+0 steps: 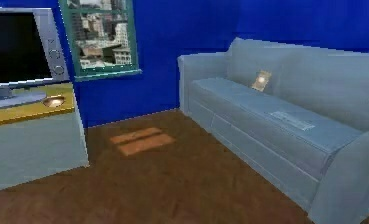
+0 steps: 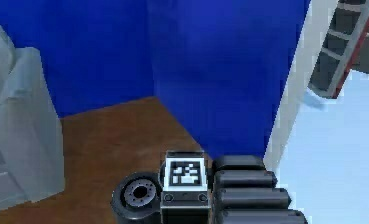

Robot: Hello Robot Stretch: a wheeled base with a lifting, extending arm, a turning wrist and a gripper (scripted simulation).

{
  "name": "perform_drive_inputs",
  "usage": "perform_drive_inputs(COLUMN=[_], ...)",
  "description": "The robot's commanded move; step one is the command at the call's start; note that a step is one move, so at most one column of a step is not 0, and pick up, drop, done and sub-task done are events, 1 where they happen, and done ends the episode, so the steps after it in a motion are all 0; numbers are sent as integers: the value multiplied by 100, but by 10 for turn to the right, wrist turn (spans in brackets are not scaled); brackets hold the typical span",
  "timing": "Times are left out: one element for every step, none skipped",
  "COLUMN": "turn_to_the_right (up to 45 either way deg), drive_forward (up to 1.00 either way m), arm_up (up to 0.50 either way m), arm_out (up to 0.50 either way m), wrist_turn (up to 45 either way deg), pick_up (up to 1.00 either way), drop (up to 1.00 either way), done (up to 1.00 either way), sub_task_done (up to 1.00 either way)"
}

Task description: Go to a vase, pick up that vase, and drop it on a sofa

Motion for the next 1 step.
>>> perform_drive_inputs(turn_to_the_right=[0], drive_forward=[100], arm_up=[0], arm_out=[0], wrist_turn=[0], pick_up=[0], drop=[0], done=[0], sub_task_done=[0])
